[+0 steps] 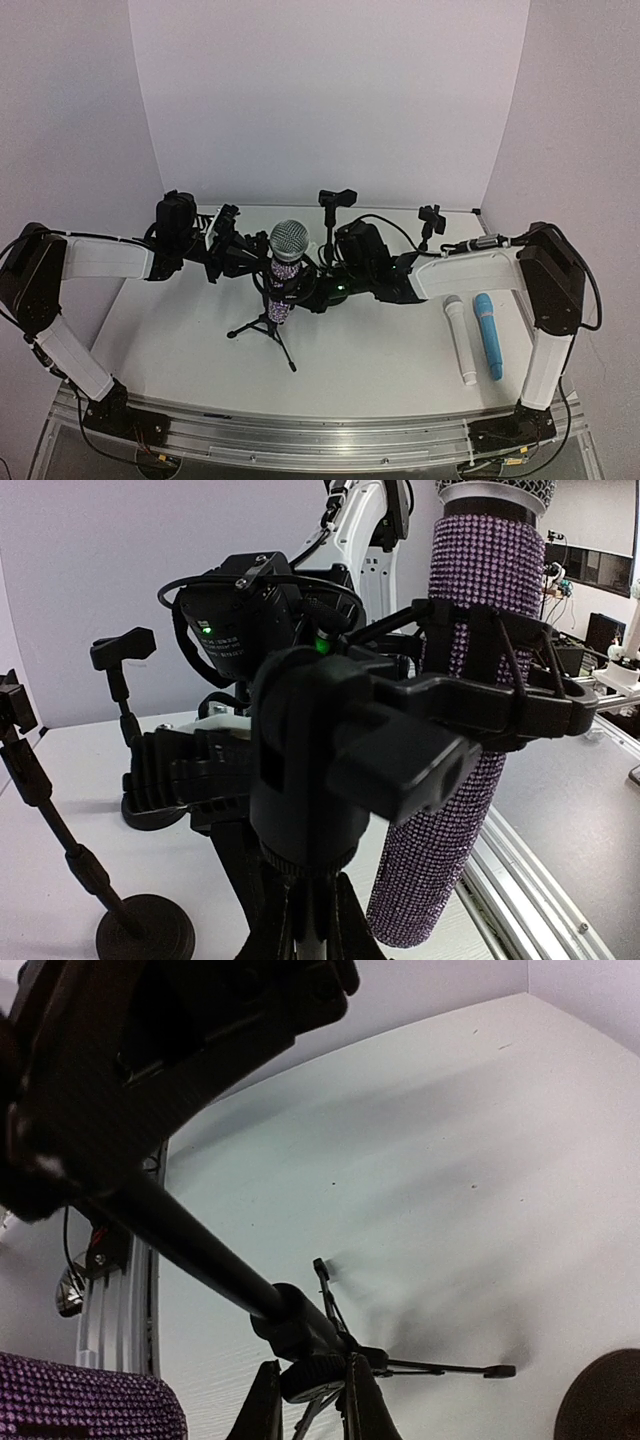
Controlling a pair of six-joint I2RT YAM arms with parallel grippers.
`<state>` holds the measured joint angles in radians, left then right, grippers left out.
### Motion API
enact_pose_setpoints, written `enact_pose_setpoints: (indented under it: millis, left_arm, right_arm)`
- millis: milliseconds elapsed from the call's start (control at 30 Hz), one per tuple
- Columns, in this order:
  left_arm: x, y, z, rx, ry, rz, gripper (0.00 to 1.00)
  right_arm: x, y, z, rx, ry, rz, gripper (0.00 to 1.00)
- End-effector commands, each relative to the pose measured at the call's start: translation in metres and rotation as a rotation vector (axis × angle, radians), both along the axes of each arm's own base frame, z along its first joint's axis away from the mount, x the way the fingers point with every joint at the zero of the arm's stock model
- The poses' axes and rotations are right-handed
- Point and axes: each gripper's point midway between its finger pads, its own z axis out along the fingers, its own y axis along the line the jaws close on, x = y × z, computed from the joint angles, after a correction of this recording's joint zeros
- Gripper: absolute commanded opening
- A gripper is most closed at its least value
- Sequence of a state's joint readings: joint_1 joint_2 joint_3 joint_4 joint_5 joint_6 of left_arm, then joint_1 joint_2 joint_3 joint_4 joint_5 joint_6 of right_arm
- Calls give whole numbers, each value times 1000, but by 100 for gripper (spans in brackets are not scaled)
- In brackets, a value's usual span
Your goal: Remove the microphone from the stand
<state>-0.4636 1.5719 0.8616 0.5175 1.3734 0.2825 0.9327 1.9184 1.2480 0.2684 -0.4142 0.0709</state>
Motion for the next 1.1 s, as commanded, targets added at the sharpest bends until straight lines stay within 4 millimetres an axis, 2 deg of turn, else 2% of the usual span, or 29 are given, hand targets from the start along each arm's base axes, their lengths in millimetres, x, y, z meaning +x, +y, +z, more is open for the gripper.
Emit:
enact_pose_setpoints:
  millis: [0, 300, 533, 667, 767, 800, 833, 900, 933, 1067]
  left_arm:
    - [1, -9, -20, 23, 4, 12, 0]
    - [3, -10, -22, 21, -1, 11, 0]
    - [6, -12, -22, 22, 1, 11, 0]
    - [7, -12, -22, 23, 0, 12, 0]
    - [7, -13, -21, 23, 2, 10, 0]
    - [7, -12, -21, 24, 3, 10, 0]
    - [7, -12, -21, 24, 3, 10, 0]
    - [7, -12, -20, 23, 1, 10, 0]
    - [7, -12, -20, 22, 0, 9, 0]
    - [3, -11, -20, 16, -10, -2, 0]
  right_arm:
    - [-51, 7, -35, -134, -155, 182, 0]
    - [-55, 18, -47, -220, -399, 206, 0]
    - [-48, 13, -58, -328, -563, 162, 0]
    - [-46, 10, -62, -361, -591, 140, 0]
    - [-42, 7, -56, -352, -542, 72, 0]
    - [-40, 6, -51, -344, -521, 40, 4]
    - [-39, 5, -45, -329, -493, 9, 12]
    - [-41, 2, -36, -292, -411, -48, 40]
    - [-42, 1, -29, -268, -373, -66, 48]
    - [-42, -14, -5, -170, -168, -172, 64]
